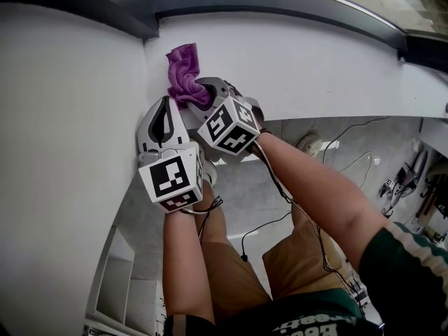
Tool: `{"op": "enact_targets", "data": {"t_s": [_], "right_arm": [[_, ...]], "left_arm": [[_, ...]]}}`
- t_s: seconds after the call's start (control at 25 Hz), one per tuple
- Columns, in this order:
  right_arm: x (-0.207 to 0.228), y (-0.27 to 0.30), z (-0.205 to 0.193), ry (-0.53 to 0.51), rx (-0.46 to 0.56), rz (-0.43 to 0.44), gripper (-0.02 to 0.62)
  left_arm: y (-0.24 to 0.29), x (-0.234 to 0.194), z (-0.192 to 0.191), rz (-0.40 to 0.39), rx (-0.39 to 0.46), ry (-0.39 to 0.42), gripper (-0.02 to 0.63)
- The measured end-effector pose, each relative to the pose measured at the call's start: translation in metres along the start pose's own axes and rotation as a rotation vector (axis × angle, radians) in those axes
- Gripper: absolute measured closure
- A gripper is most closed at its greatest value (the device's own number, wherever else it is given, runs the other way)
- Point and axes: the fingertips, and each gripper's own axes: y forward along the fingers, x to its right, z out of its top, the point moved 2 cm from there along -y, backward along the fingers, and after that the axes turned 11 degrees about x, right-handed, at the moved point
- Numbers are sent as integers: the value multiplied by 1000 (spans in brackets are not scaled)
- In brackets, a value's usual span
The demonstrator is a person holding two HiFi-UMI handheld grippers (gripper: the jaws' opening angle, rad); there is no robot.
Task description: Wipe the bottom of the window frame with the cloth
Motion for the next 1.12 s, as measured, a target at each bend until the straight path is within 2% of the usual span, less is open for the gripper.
{"op": "enact_targets", "data": {"t_s": [0.28,0.56,0.72,0.88,1.04,1.12], "right_arm": [[3,-7,7,-35,14,10,469],[20,-50,57,-24,79,-49,469],[20,-101,103,-23,127,-84,469],[12,-170,159,-12,185,-111,469],[24,-237,216,-66,264,-144,469],[26,-270,242,-106,284,-149,469]], "left_arm": [[-3,5,2,-3,-4,5,601],[-22,23,34,-12,13,22,601],[-45,47,78,-36,71,59,601],[-82,63,141,-62,126,78,601],[-105,77,222,-66,290,101,601],[-121,90,256,-80,333,115,601]]}}
